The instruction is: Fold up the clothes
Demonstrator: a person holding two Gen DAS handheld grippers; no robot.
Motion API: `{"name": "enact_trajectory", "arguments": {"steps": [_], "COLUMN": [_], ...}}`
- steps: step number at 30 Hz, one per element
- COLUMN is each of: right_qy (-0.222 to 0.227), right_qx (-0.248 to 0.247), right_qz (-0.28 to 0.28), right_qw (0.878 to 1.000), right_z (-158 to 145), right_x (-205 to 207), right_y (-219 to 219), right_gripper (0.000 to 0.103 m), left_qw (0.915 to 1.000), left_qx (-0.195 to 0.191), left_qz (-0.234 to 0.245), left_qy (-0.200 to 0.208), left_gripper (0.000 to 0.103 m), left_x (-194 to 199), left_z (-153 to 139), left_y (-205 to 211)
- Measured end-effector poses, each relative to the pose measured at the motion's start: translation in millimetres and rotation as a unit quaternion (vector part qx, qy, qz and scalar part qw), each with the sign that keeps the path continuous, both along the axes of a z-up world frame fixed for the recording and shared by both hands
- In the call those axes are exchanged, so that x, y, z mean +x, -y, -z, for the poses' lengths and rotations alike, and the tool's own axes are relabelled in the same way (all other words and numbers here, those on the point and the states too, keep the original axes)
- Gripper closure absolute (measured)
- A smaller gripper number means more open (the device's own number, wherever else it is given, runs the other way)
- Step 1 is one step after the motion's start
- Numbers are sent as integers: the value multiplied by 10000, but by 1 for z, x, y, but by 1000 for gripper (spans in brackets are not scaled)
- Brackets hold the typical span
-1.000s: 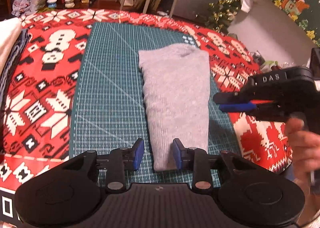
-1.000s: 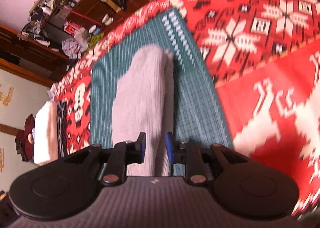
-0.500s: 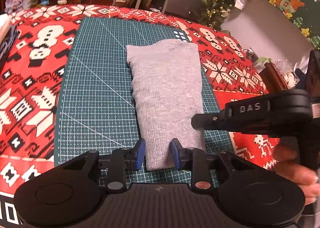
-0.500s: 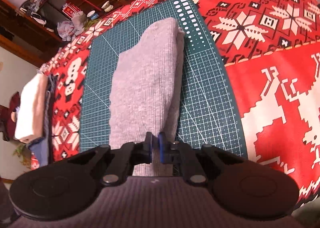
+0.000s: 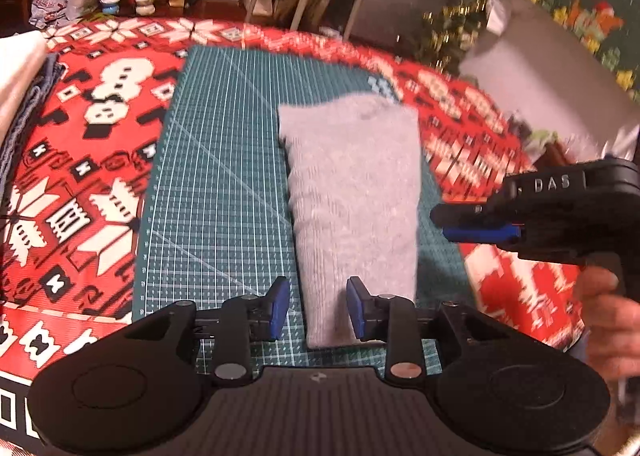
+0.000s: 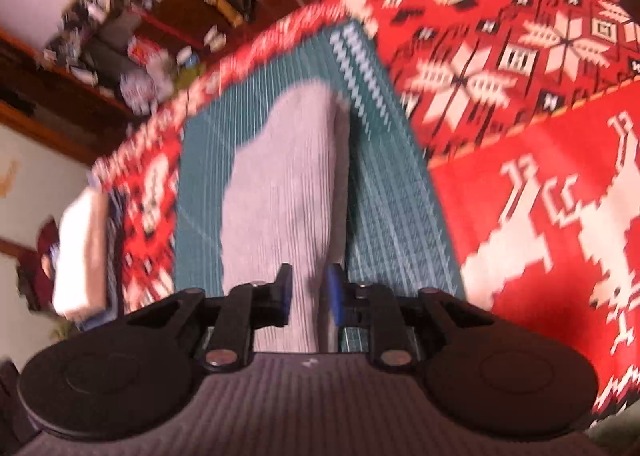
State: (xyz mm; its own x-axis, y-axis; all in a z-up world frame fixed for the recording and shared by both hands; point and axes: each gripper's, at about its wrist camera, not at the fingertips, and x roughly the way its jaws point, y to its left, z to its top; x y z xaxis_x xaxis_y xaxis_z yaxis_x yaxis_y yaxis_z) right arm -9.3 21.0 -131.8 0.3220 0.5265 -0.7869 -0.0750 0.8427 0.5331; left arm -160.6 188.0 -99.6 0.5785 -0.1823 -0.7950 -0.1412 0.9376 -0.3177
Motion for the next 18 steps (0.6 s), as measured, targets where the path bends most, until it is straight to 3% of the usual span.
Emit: {"name": "enact_trajectory", "arguments": {"steps": [4, 8, 11, 15, 17, 18], "right_qy": [-37, -109, 79, 222, 183, 135], "right_qx": [178, 396, 375, 296, 167, 176], "right_qz": [384, 571, 546, 522, 488, 459], "right_qw": [9991, 9975, 9978, 9980, 9985, 9987], "right_z": [3, 13, 14, 20, 26, 31], "right_x": [28, 53, 71, 94, 103, 106], "right_y": [12, 13, 8, 2, -2, -4], "right_gripper": [78, 78, 72, 71, 76, 92], "left_qw": [9994, 9985, 9980, 9954, 9944, 9942], "left_qx": [-163, -432, -396, -565, -611, -589], "left_qz": [-98, 200, 448, 716, 818, 866], "left_qy": [296, 252, 223, 294, 280, 256], "left_gripper": [74, 74, 74, 74, 74, 74], "left_x": [6, 26, 31, 28, 27, 27], "left_z": [-3, 5, 10, 11, 12, 13], "left_y": [0, 10, 20, 22, 24, 25]}}
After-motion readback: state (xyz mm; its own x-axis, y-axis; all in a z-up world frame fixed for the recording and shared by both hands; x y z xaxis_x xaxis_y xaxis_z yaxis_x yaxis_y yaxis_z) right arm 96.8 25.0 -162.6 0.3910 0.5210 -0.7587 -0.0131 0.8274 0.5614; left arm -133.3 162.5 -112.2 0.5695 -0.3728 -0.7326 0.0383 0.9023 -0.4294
